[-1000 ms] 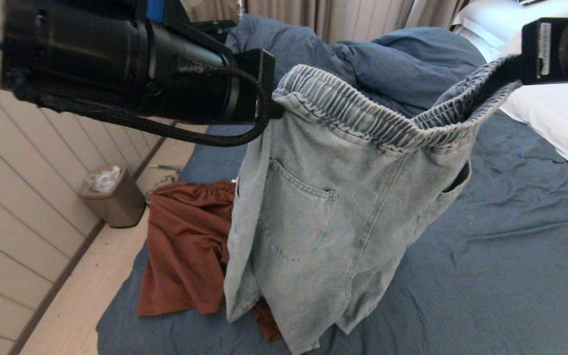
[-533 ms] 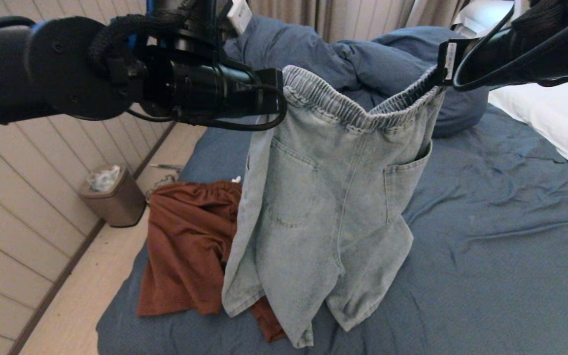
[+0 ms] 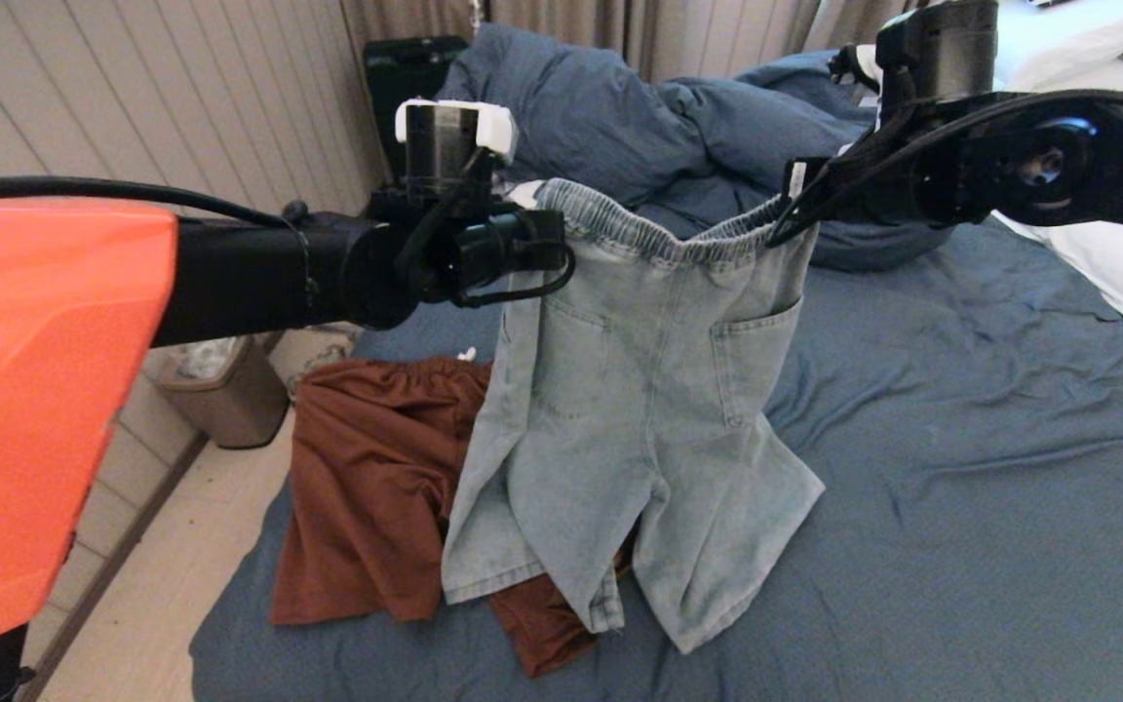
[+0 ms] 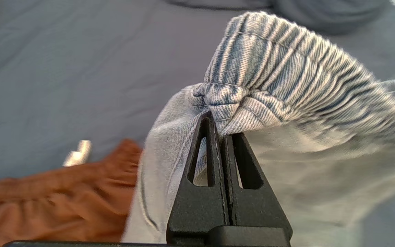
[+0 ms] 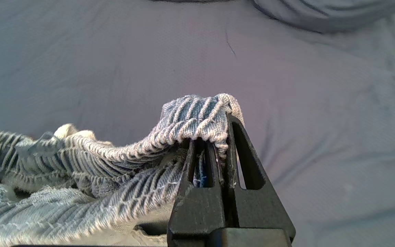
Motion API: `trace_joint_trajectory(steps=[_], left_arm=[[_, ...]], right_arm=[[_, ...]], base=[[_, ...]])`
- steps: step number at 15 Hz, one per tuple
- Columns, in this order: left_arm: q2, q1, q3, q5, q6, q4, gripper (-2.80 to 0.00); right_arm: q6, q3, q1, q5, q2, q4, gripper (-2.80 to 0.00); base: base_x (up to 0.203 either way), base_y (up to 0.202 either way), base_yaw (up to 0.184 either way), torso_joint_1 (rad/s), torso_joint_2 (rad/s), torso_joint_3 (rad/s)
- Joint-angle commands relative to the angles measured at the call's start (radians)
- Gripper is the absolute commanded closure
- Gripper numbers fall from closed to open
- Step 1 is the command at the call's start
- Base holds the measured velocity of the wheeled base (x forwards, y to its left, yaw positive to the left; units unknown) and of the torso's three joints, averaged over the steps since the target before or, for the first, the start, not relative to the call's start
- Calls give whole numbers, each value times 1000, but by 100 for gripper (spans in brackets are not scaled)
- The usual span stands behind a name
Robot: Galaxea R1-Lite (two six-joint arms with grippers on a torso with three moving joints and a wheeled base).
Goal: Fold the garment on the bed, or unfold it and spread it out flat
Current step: Unford the blue shorts
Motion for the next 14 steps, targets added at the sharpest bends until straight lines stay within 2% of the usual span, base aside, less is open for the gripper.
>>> trace_joint_trajectory(steps=[1, 4, 10, 11, 14], left_arm=[[97, 18, -4, 24, 29, -44, 0], [165, 33, -4, 61, 81, -132, 0], [202, 49, -5, 63, 93, -134, 0], [207, 49, -8, 67, 93, -134, -280], [200, 54, -8, 64, 93, -134, -280]], right_arm=[[-5, -1, -7, -1, 91, -56, 0], [-17, -1, -22, 2, 148, -93, 0], [-24, -1, -35, 38, 201, -145, 0], [-24, -2, -35, 42, 199, -156, -280], [-27, -2, -43, 43, 201, -168, -280]], base=[[0, 0, 0, 0, 0, 0], [0, 0, 0, 0, 0, 0], [0, 0, 0, 0, 0, 0], [0, 0, 0, 0, 0, 0], [0, 0, 0, 0, 0, 0]])
